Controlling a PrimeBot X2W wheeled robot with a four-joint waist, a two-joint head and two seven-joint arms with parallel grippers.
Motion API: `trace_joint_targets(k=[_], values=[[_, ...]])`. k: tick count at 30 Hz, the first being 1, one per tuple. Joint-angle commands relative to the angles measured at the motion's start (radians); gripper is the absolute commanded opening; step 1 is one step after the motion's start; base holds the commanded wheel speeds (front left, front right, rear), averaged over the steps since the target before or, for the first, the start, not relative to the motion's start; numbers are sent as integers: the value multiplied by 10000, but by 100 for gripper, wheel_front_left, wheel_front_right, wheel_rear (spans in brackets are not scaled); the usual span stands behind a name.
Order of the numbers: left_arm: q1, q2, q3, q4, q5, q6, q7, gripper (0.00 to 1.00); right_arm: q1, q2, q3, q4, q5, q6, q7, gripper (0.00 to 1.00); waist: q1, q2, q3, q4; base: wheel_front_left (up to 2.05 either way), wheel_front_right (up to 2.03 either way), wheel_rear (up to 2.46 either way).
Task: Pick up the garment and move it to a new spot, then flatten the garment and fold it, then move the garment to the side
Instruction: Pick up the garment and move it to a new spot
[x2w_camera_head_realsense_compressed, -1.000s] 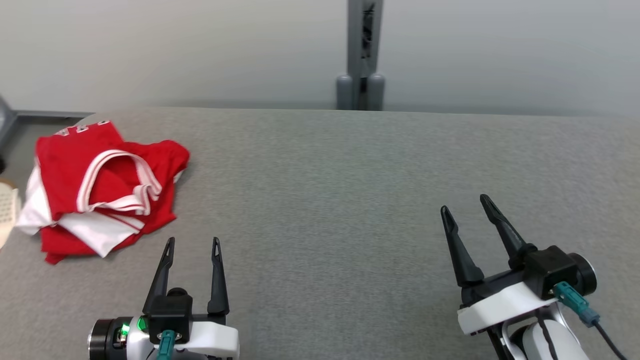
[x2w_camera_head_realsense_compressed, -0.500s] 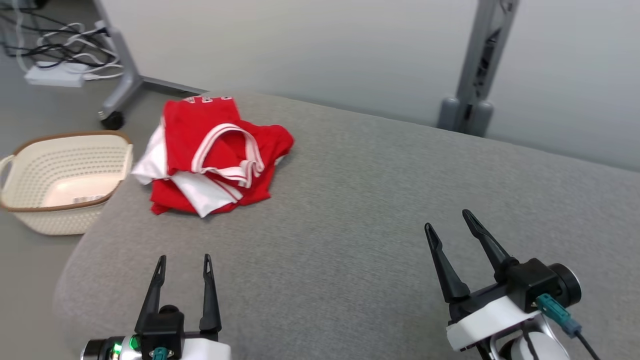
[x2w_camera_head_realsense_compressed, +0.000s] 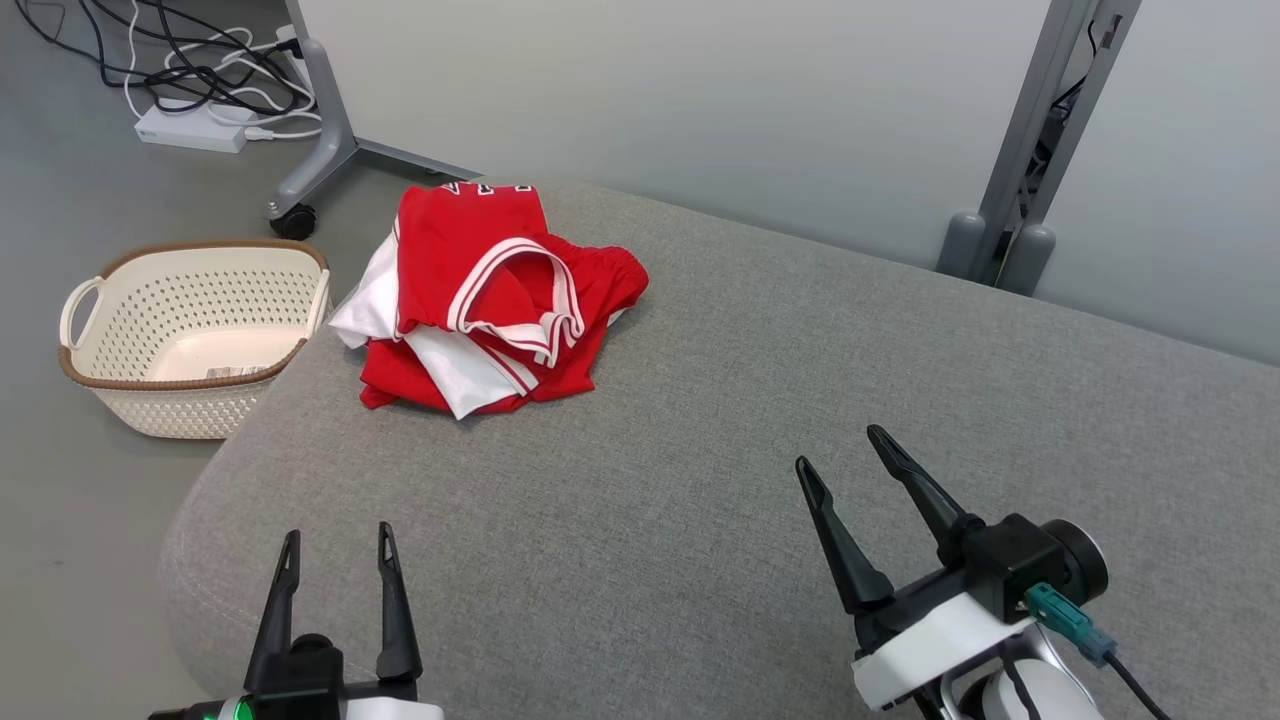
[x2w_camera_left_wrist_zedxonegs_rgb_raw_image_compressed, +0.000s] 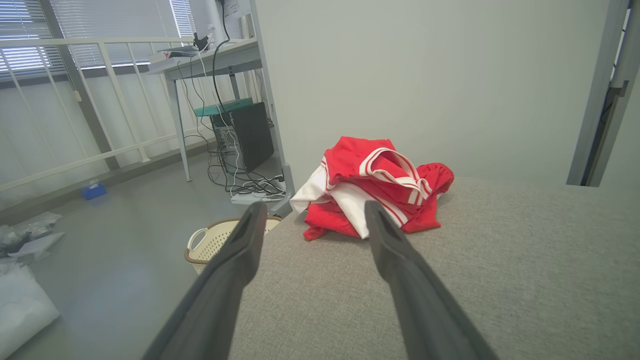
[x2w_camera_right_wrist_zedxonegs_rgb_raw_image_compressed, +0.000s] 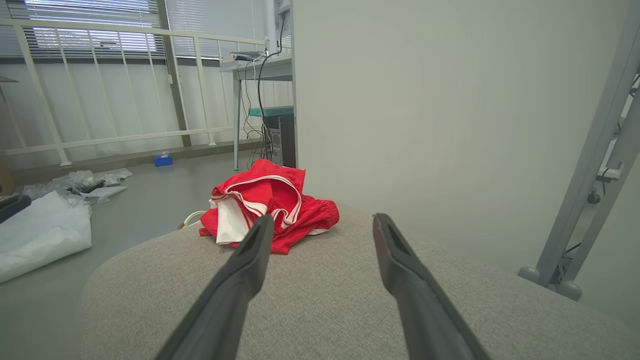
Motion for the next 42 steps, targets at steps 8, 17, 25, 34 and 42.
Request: trace_joint_targets(k=[8,17,25,34,42], values=[[105,25,91,-150,39,-1,-36,100,-35,-83,-175,53,40,1,-18,100,0,0,-63,-66,0,0,0],[-624,227,594,-357,-341,-685,-35,100,-130,-110,-661,-78,-363,1,-16,100,0,0,417,-128,0,0,0],[-3133,1070,942,1135,-883,-2359,11,100,-683,-879,-897,-760,-880,1,-16,100,0,0,1893,-219,0,0,0],[-6736,2243,551,3282,-1552,-4056,2731,100,-1704,-1783,-652,-1460,-1019,1,50,100,0,0,3594,-710,0,0,0],[-8959,2773,-266,4770,-2138,-4390,4677,100,-2044,-2107,-573,-1987,-1051,1,215,100,0,0,4517,-1198,0,0,0]])
